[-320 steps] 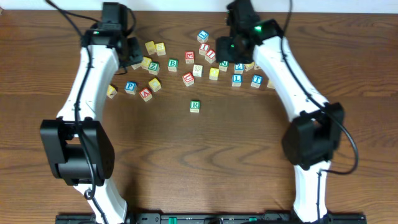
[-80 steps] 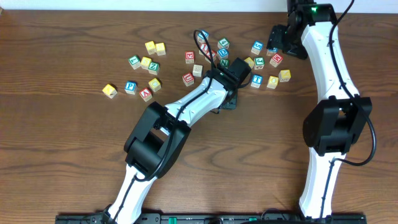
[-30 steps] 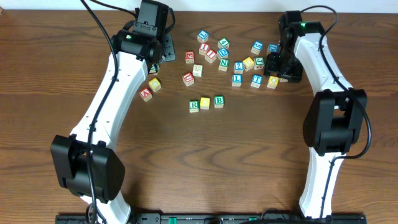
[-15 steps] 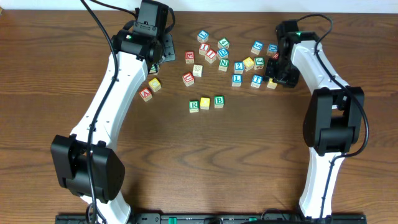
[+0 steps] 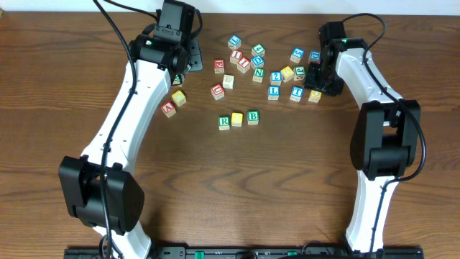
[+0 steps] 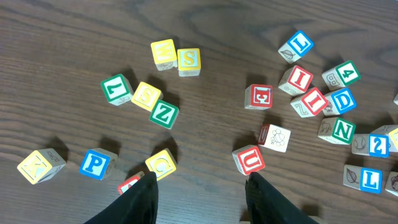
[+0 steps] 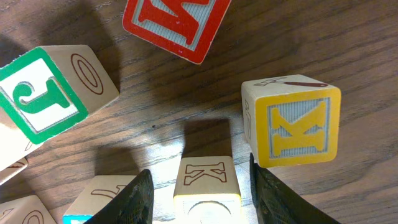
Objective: Spell out ROBOT
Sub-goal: 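Lower the right gripper and grasp the yellow O block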
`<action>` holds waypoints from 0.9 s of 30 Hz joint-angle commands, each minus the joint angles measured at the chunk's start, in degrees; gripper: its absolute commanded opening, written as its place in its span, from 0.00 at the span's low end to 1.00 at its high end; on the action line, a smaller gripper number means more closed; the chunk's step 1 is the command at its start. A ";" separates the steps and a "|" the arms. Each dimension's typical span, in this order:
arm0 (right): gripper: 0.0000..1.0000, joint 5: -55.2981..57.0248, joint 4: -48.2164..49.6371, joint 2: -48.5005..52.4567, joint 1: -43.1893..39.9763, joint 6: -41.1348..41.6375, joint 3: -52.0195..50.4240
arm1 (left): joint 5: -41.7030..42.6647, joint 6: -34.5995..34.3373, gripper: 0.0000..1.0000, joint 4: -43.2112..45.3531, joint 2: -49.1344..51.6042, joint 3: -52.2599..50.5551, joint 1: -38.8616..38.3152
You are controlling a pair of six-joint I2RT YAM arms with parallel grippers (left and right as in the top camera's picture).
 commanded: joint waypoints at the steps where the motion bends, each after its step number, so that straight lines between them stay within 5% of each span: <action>1: 0.46 -0.07 -0.11 -0.28 0.11 0.33 -1.29 | -0.96 1.20 0.45 -0.13 0.48 -0.46 0.28; 27: 0.24 -0.09 1.75 -2.27 0.09 -0.81 -3.96 | -0.96 1.20 0.45 -0.09 0.48 -0.46 0.28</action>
